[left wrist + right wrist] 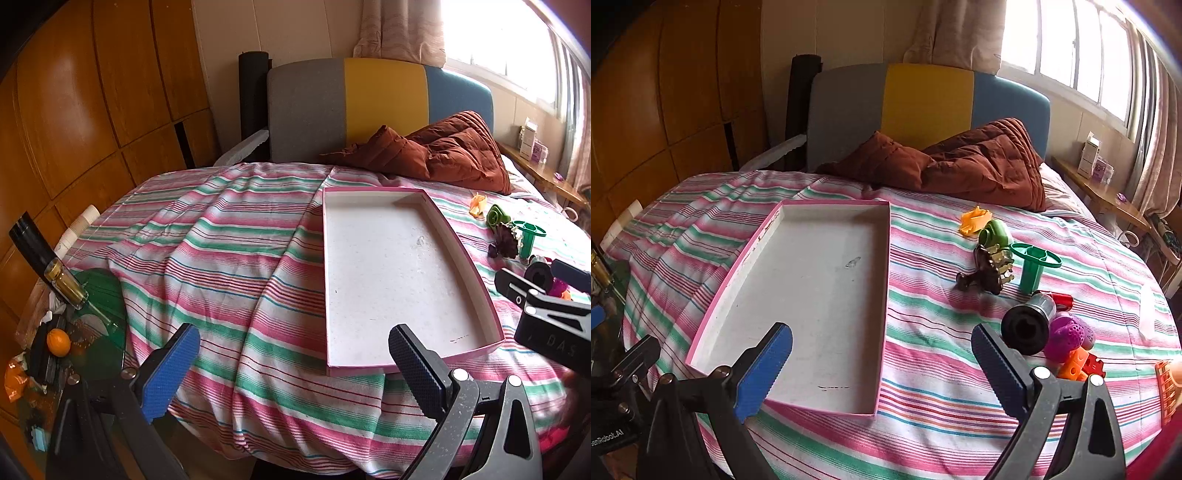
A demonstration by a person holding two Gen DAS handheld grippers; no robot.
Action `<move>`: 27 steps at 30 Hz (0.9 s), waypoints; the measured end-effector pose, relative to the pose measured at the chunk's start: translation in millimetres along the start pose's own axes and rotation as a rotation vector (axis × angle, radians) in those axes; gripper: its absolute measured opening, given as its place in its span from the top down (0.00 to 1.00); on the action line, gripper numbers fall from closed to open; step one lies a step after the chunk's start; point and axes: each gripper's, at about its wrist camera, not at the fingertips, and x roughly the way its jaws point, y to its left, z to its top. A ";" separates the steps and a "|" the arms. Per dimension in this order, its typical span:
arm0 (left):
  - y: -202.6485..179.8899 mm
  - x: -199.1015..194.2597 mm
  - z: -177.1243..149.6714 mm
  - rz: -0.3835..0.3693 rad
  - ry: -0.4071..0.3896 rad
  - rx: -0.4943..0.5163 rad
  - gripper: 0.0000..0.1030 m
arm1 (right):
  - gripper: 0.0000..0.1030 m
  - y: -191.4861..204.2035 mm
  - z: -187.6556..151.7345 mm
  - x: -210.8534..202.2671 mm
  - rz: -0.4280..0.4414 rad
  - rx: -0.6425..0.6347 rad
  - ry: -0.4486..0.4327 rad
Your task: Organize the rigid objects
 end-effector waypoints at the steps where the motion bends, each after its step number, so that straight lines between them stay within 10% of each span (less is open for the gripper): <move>1: -0.4 0.1 0.0 0.001 0.001 0.003 0.00 | 0.04 -1.6 0.2 0.3 0.000 0.002 0.001; 19: -13.8 4.4 -0.5 0.002 0.021 0.049 0.00 | 0.04 -97.2 32.6 -4.5 -0.094 0.117 -0.029; 27: -11.8 16.1 4.0 -0.171 0.113 -0.036 0.00 | 0.04 -183.0 34.8 13.8 -0.181 0.250 -0.004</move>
